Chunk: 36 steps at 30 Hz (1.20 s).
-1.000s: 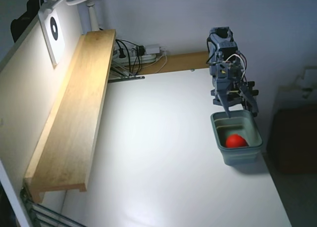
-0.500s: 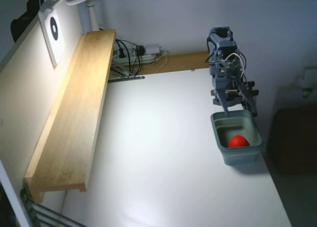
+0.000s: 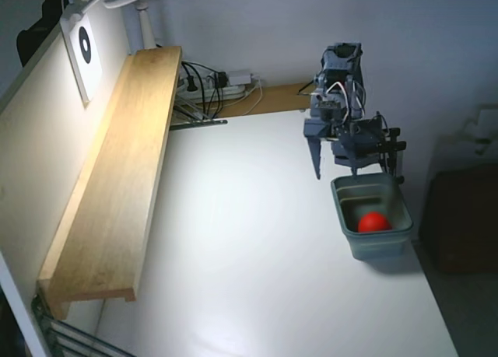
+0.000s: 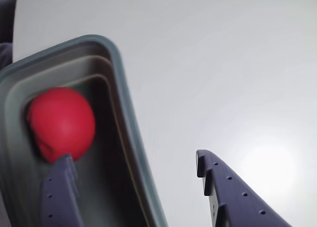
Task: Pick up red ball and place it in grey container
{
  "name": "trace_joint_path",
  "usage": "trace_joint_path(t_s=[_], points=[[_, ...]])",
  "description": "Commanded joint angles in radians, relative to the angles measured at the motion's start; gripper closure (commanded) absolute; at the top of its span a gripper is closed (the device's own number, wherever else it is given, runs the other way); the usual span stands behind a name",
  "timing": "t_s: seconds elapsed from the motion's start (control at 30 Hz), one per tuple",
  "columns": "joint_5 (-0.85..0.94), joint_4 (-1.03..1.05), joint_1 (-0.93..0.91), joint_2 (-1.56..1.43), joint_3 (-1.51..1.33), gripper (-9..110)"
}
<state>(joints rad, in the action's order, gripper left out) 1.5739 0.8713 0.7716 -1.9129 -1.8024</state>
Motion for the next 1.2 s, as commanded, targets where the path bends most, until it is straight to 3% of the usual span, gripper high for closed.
trace_joint_path(t_s=[0.0, 1.17], points=[[-0.003, 0.048, -0.064, -0.076, 0.067, 73], [-0.003, 0.65, -0.96, -0.143, 0.368, 96]])
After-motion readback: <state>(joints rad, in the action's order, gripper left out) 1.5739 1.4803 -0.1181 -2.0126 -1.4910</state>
